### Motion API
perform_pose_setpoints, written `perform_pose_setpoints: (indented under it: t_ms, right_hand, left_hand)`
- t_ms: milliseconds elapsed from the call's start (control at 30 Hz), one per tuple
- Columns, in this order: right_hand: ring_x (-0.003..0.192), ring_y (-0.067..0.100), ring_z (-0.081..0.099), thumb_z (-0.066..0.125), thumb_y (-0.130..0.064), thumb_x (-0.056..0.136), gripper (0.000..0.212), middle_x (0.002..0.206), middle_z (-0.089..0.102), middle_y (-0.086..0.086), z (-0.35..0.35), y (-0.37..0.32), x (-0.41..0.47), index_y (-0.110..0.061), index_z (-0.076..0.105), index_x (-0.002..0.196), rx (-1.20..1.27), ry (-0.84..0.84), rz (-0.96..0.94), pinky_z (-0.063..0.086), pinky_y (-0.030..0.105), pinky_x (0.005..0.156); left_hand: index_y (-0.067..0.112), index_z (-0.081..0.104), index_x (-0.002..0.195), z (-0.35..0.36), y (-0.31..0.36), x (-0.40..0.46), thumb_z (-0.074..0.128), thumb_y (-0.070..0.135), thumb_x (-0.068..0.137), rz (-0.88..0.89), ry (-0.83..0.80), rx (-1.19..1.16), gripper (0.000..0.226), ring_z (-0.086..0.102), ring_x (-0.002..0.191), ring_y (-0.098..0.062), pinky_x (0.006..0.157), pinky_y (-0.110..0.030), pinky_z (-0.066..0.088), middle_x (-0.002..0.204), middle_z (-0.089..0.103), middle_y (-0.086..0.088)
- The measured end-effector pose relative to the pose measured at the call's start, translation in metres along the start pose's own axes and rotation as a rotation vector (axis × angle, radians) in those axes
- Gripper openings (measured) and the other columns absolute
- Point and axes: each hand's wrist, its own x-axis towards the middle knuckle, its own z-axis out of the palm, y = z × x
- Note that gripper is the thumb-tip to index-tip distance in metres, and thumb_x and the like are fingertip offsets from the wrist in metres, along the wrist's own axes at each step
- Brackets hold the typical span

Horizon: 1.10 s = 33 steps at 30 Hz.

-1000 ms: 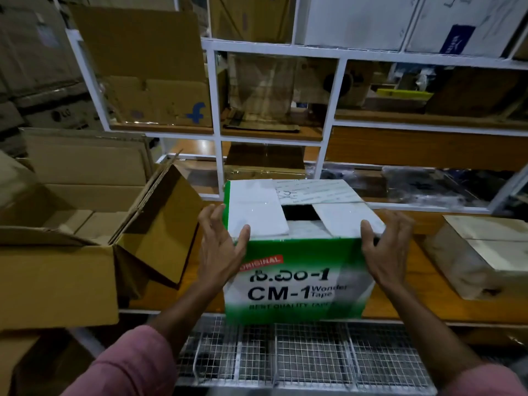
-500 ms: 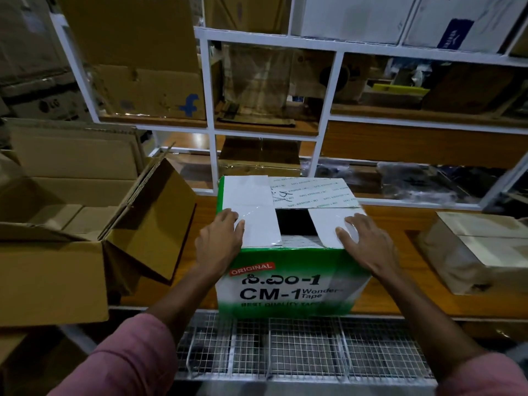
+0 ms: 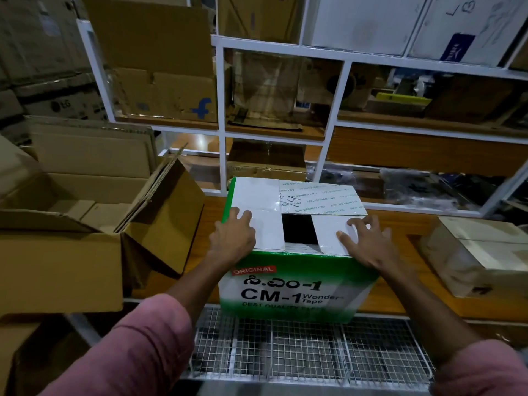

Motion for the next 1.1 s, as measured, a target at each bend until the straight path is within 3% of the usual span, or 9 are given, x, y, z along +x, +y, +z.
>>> perform_pose_setpoints:
  t_ms: [200, 367, 467, 533, 633, 800, 1100]
  right_hand:
    - [0.136, 0.046, 0.034, 0.043, -0.070, 0.096, 0.066, 0.155, 0.025, 0.008, 0.002, -0.006, -0.005, -0.032, 0.040, 0.149, 0.001, -0.026, 0.038, 0.039, 0.060, 0.106]
    - [0.118, 0.041, 0.051, 0.047, -0.074, 0.090, 0.061, 0.141, 0.028, 0.009, 0.002, -0.005, 0.017, -0.027, 0.046, 0.130, 0.030, -0.020, 0.015, 0.044, 0.053, 0.097]
    - [0.115, 0.045, 0.055, 0.043, -0.078, 0.089, 0.070, 0.147, 0.025, 0.011, 0.004, -0.005, 0.034, -0.027, 0.040, 0.138, 0.021, -0.026, 0.007, 0.048, 0.056, 0.097]
    - [0.128, 0.050, 0.049, 0.040, -0.076, 0.093, 0.077, 0.163, 0.013, 0.010, 0.006, -0.009, 0.044, -0.033, 0.025, 0.155, -0.009, -0.046, 0.000, 0.040, 0.065, 0.103]
    - [0.139, 0.050, 0.040, 0.033, -0.078, 0.094, 0.080, 0.170, -0.011, -0.004, 0.010, -0.011, 0.057, -0.039, 0.012, 0.161, -0.039, -0.068, -0.035, 0.034, 0.067, 0.108]
    - [0.148, 0.050, 0.026, 0.023, -0.082, 0.092, 0.082, 0.172, -0.003, -0.006, 0.013, -0.011, 0.071, -0.039, 0.011, 0.162, -0.048, -0.113, -0.018, 0.026, 0.070, 0.112]
    - [0.149, 0.051, 0.021, 0.026, -0.078, 0.095, 0.078, 0.172, -0.004, -0.008, 0.011, -0.016, 0.081, -0.040, 0.012, 0.162, -0.036, -0.115, -0.018, 0.025, 0.069, 0.113]
  left_hand:
    - [0.029, 0.026, 0.150, 0.006, 0.004, 0.008, 0.037, 0.068, 0.098, -0.041, -0.017, 0.058, 0.066, 0.036, 0.134, -0.050, 0.098, -0.061, 0.046, 0.159, 0.018, -0.008]
    - [0.021, 0.030, 0.142, 0.001, 0.000, 0.028, 0.043, 0.068, 0.096, -0.029, 0.034, 0.018, 0.068, 0.042, 0.129, -0.047, 0.096, -0.057, 0.049, 0.148, 0.023, -0.013]
    - [0.018, 0.030, 0.141, 0.006, -0.004, 0.033, 0.043, 0.068, 0.096, -0.005, 0.039, -0.016, 0.068, 0.043, 0.125, -0.047, 0.094, -0.055, 0.048, 0.144, 0.023, -0.012]
    - [0.022, 0.028, 0.145, 0.010, -0.009, 0.036, 0.041, 0.069, 0.096, 0.004, 0.043, -0.030, 0.069, 0.043, 0.126, -0.047, 0.094, -0.055, 0.048, 0.146, 0.023, -0.009]
    - [0.031, 0.020, 0.155, 0.008, -0.014, 0.050, 0.035, 0.071, 0.096, 0.008, 0.019, -0.025, 0.073, 0.039, 0.134, -0.049, 0.101, -0.058, 0.043, 0.161, 0.014, -0.002]
    - [0.037, 0.014, 0.160, 0.010, -0.014, 0.072, 0.031, 0.074, 0.096, 0.016, -0.025, 0.012, 0.076, 0.034, 0.141, -0.049, 0.105, -0.063, 0.039, 0.170, 0.004, 0.006]
    - [0.037, 0.015, 0.162, 0.010, -0.013, 0.084, 0.031, 0.074, 0.096, -0.012, -0.017, 0.021, 0.077, 0.036, 0.142, -0.049, 0.108, -0.061, 0.037, 0.171, 0.000, 0.010]
